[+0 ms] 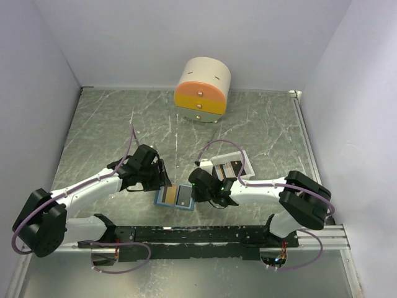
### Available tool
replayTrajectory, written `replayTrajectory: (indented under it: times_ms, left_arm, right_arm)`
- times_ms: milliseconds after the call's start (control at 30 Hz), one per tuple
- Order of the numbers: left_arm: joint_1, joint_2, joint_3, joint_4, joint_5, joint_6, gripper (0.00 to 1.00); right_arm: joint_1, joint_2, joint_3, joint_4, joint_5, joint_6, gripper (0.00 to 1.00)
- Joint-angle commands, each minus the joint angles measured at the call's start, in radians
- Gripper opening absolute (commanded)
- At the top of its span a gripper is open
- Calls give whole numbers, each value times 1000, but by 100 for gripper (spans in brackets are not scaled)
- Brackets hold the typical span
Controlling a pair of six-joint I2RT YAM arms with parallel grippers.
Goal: Put the credit cards into the card holder
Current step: Insert the credit card into the card holder.
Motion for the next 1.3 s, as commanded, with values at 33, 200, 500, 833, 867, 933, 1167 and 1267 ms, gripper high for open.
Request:
replayTrajectory:
  times_ms: [33,200,500,833,867,933,1167,1267]
  left_arm:
    - [11,14,-18,30,44,36,66]
    - [16,35,-46,83,89,34,66]
    - [17,70,-69,124,118,36,65]
    - [17,48,-51,56,54,37,65]
    - [17,49,-53,58,55,37,65]
    - [17,54,-54,59,59,39,65]
    - [17,63,-43,41,40,45,64]
    - [17,55,-33,13,7,43,64]
  right_arm:
    - [5,15,9,-17,22,-14,18]
    - [5,15,14,-23,23,-15,18]
    - [5,14,8,-19,16,-8,18]
    - [5,20,18,-26,15,-20,18]
    - [5,17,19,-26,16,-21,18]
    - [5,16,19,-26,17,-21,18]
    - [4,20,24,-37,22,-25,18]
    - [5,17,20,-27,19,-21,18]
